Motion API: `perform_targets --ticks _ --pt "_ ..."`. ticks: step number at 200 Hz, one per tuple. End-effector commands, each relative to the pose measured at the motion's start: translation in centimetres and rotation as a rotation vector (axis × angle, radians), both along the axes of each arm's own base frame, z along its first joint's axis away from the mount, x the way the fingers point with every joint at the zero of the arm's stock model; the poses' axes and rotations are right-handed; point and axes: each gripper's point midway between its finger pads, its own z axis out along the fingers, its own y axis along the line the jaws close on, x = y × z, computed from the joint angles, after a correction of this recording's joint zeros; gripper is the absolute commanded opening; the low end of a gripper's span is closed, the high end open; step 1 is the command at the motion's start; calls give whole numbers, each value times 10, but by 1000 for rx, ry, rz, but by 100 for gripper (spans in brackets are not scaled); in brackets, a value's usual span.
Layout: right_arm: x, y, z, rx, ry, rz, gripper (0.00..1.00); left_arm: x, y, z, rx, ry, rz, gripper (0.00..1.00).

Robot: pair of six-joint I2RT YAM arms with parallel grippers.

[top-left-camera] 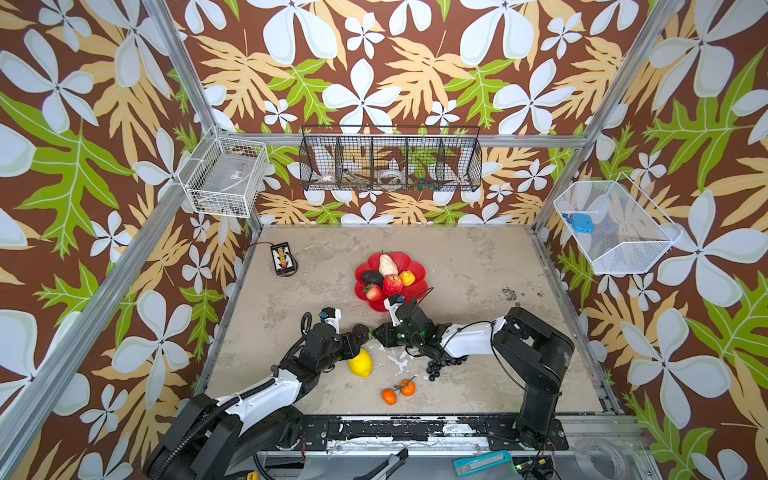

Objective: Place and organize the fake fruits in the fruit bowl
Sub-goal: 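Close the left gripper on the purple mangosteen while the right gripper stays beside it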

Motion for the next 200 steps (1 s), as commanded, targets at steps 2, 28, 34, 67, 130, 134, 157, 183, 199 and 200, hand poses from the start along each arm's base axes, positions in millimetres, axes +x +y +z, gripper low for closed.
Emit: perform_targets --ticks 2,28,34,67,130,134,157,183,199,200 --pt "3 6 7 37 -23 18 21 3 0 3 -5 -7 10 49" --pt "2 9 10 64 -30 36 21 3 0 2 -3 -6 10 49" --pt "2 10 11 67 -33 38 21 3 0 2 -2 -6 9 49" --pt "3 10 10 66 -49 52 20 3 0 1 -1 -5 10 48" --pt "6 10 7 77 -57 61 14 3 -1 1 -6 -5 6 48" --pt "6 9 6 75 -57 60 13 3 -1 1 -6 -5 7 48" --pt "6 10 9 77 -70 63 10 3 -1 1 -5 -5 7 48" --pt "7 9 10 73 -76 62 7 3 -1 1 -6 -4 7 48" --pt "7 8 10 70 -79 56 5 3 -1 1 -5 -6 9 48" --pt "7 7 9 68 -79 56 5 3 0 1 -5 -6 10 48"
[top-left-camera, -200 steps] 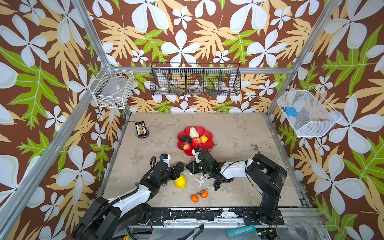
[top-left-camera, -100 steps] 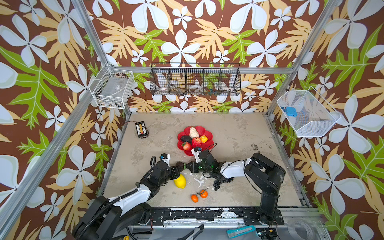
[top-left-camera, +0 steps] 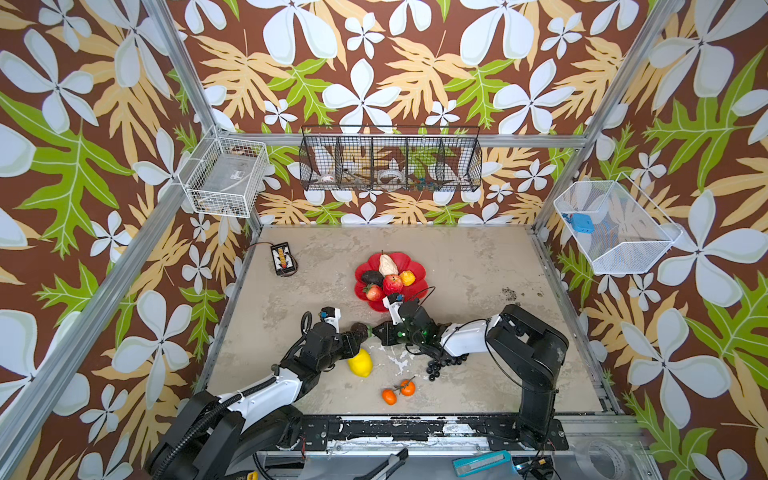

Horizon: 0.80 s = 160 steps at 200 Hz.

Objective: Place and organize the fake fruits in the fruit bowl
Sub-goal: 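Close the left gripper on the purple mangosteen while the right gripper stays beside it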

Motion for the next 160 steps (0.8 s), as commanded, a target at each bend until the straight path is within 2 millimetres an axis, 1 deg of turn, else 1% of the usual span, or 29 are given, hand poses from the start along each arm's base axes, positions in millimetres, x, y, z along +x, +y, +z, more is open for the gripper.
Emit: perform_targets --ticks 1,35,56,74,96,124,135,144,160 --pt "1 3 8 17 -37 11 5 1 0 2 -7 -4 5 48" --pt "1 -1 11 15 -46 3 1 1 0 3 -10 -8 6 48" --pt "1 -3 14 14 -52 -4 2 2 -1 5 -13 -14 8 48" --pt "3 -8 12 -13 -52 -29 5 3 0 6 -11 -17 13 48" --pt "6 -9 12 -29 -57 -40 15 5 0 8 -9 -19 15 48" --pt "9 -11 14 -44 -60 -59 23 10 -2 22 -23 -41 22 50" --pt "10 -13 16 -46 -59 -70 25 12 -1 27 -17 -52 29 54" --pt "10 -14 17 -45 -57 -77 27 14 0 28 -8 -55 36 59" --pt "10 -16 20 -44 -53 -91 28 17 0 25 15 -44 36 65"
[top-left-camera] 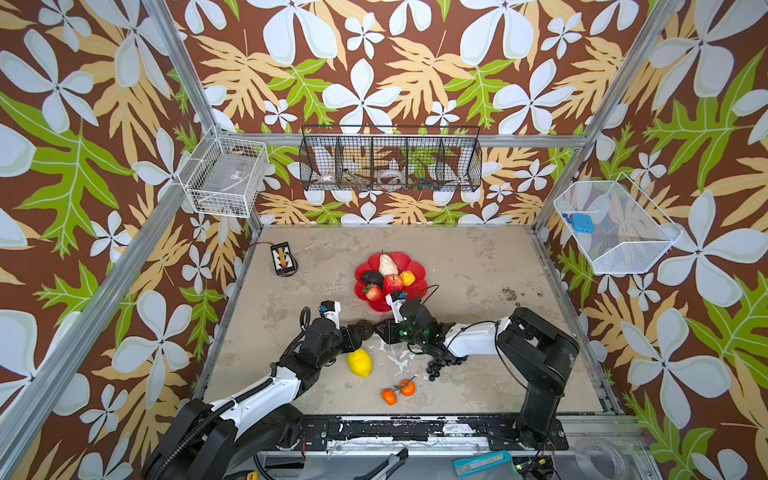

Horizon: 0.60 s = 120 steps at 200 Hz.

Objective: Place and organize the fake fruits in the fruit bowl
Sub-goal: 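Close the left gripper on the purple mangosteen while the right gripper stays beside it, then lift the mangosteen with the left gripper while the right gripper hovers near it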

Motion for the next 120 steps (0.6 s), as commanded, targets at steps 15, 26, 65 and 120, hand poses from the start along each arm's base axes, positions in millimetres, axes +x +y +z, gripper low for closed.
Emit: perform_targets --ticks 15,26,65,120 --pt "4 -10 8 -8 -10 -58 29 5 1 -7 46 36 6 68" --pt "3 -15 11 -9 -18 -73 29 6 0 -12 61 53 3 70" --pt "-1 -29 23 -8 -45 -95 32 15 -5 -17 71 73 -2 74" --pt "-10 -40 26 -11 -50 -95 39 17 -21 -30 31 116 -47 71"
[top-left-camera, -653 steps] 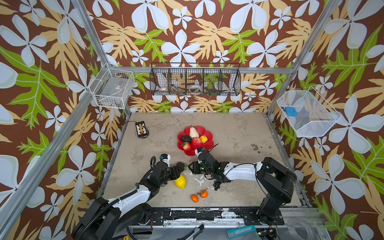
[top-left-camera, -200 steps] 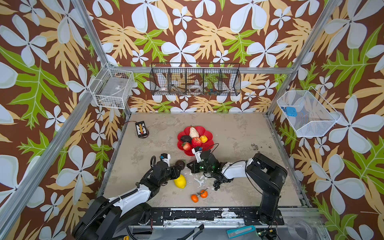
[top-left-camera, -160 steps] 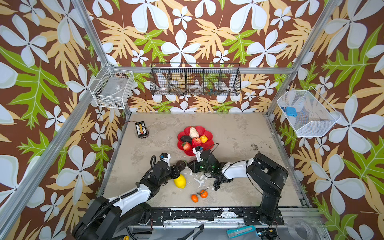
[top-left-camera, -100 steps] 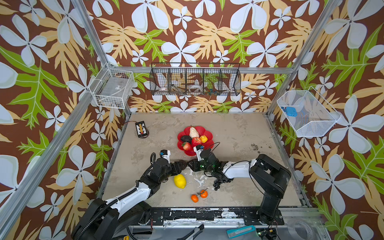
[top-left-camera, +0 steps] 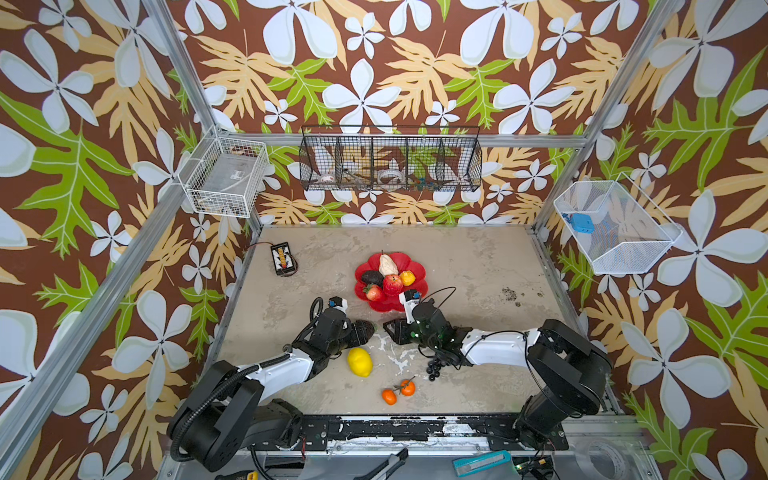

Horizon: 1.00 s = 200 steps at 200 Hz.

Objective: Place and organize the fake fruits in the fruit bowl
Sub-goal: 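Lift the mangosteen with the left gripper while the right gripper hovers near it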

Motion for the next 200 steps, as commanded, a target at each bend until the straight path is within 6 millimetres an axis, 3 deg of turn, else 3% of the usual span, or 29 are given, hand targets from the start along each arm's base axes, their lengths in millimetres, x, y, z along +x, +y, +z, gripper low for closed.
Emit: perform_targets --ticks 1,41,67,108,164,200 --pt "-1 -5 0 -5 -3 -10 38 3 -10 4 -46 -5 -23 71" --pt "-3 -7 0 -1 -1 -14 42 0 -13 -1 -61 5 -30 56" --pt "-4 -8 4 0 -5 -9 42 -1 -14 11 -97 -33 -37 52" --pt "-10 -10 23 15 -14 11 45 -10 -17 52 -189 -148 -71 51" --pt "-28 -18 94 178 -90 93 48 -47 -38 121 -412 -356 -268 50" --pt "-37 -34 108 222 -99 109 48 -69 -46 153 -525 -471 -366 50"
